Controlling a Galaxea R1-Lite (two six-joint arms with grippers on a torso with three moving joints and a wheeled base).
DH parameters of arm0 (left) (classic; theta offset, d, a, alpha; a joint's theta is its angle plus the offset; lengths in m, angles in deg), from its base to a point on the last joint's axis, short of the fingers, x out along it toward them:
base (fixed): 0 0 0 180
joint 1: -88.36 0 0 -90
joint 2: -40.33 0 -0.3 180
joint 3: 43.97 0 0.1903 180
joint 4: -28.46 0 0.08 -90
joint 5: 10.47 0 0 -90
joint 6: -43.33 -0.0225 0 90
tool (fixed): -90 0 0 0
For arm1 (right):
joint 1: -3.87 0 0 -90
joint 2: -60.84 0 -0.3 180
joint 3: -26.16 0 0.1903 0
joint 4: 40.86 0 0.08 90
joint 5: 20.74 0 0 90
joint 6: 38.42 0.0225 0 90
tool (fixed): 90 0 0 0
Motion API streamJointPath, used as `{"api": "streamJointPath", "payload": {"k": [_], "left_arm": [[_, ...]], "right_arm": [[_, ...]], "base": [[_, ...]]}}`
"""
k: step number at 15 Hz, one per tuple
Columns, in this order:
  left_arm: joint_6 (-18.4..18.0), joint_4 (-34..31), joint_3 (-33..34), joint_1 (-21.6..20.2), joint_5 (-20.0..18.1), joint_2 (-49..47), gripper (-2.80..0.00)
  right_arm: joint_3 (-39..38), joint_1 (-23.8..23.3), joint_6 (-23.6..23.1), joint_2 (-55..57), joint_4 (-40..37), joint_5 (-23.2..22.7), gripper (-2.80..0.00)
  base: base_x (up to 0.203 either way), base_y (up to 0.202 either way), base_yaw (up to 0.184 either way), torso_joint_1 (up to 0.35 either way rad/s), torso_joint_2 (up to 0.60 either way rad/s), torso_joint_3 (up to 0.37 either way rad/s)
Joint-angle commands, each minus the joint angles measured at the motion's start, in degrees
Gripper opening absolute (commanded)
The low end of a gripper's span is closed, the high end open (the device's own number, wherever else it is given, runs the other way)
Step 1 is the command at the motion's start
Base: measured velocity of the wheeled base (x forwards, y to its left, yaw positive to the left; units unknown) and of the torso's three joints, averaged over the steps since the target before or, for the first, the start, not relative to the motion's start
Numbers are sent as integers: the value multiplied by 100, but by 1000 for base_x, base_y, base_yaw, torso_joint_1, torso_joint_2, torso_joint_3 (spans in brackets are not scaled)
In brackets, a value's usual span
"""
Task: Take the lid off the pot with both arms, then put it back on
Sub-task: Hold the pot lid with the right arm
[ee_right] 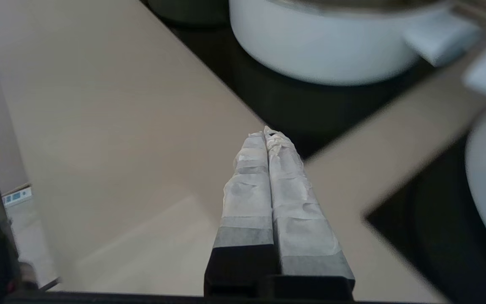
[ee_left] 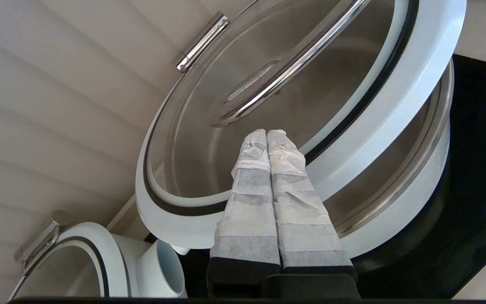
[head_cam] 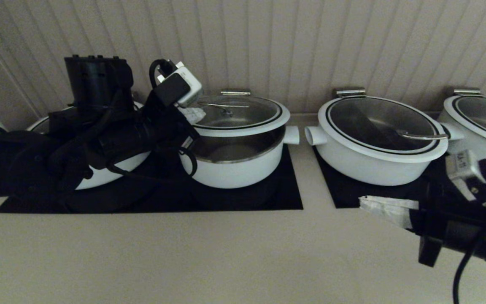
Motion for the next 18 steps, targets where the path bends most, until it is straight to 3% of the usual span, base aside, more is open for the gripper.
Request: {"api": "streamJointPath", "payload": {"k": [1,9,18], "left_arm": [[33,18,15,-1,-1,26,-280],[67,18,15,8,-10,0,-280],[76,18,130,8,-10,0,-280]], "right_arm": [[410,280,-13,742,138,-29,-280],[1614,747,-17,2142,942,73,-280],[2883,768,-8,3579,1930,535,-280]], "base": [[0,0,0,0,0,0],[0,0,0,0,0,0],[0,0,0,0,0,0]]}}
